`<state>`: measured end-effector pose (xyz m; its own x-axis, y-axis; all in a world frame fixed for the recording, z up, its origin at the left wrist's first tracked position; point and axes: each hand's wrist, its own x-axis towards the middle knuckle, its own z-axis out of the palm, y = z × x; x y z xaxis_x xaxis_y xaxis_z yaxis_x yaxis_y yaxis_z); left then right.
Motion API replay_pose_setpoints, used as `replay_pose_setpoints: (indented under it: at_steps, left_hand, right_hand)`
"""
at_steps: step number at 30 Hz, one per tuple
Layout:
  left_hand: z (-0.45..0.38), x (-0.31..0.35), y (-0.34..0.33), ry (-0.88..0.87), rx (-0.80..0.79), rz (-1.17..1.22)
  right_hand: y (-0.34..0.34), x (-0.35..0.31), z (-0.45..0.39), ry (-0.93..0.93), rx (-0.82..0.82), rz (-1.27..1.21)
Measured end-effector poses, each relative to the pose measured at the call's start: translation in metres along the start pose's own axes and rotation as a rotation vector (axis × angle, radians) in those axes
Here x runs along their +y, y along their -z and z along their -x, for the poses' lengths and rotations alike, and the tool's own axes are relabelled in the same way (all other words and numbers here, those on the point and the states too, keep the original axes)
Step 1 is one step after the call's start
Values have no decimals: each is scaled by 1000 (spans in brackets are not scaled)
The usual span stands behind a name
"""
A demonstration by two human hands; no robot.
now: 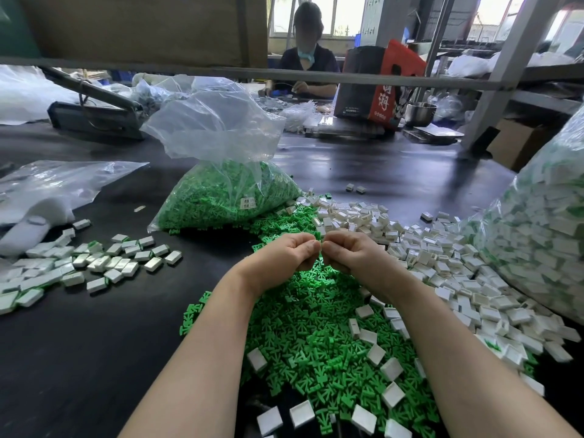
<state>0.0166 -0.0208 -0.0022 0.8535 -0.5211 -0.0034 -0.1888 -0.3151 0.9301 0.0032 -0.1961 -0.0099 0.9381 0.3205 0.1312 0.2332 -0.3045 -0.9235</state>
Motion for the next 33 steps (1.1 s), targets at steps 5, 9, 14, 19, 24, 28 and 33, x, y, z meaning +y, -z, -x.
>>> replay_pose_setpoints:
  at_steps: [5,9,14,19,24,28,33]
  left_hand:
    - [0,-2,0,6,-28,-12]
    - [0,-1,0,14,-36,-74]
    - [1,-1,0,12,-13,8]
    - [1,-2,1,-7,-17,53]
    - [1,0,0,-38,-6,104]
    - [0,4,-2,-88,36,106]
    - [-3,2,1,-167,178,146]
  right_hand:
    - [3,-2,1,-30,-45,48]
    - [2,0,0,-42,-49,93]
    - [0,0,0,-14,-36,23]
    - [1,-6,4,-18,-74,-33]
    - [3,-13,7,-41,-65,-33]
    - [3,-14,6,-40,-16,-176]
    - [8,-11,2,-148,57,-371]
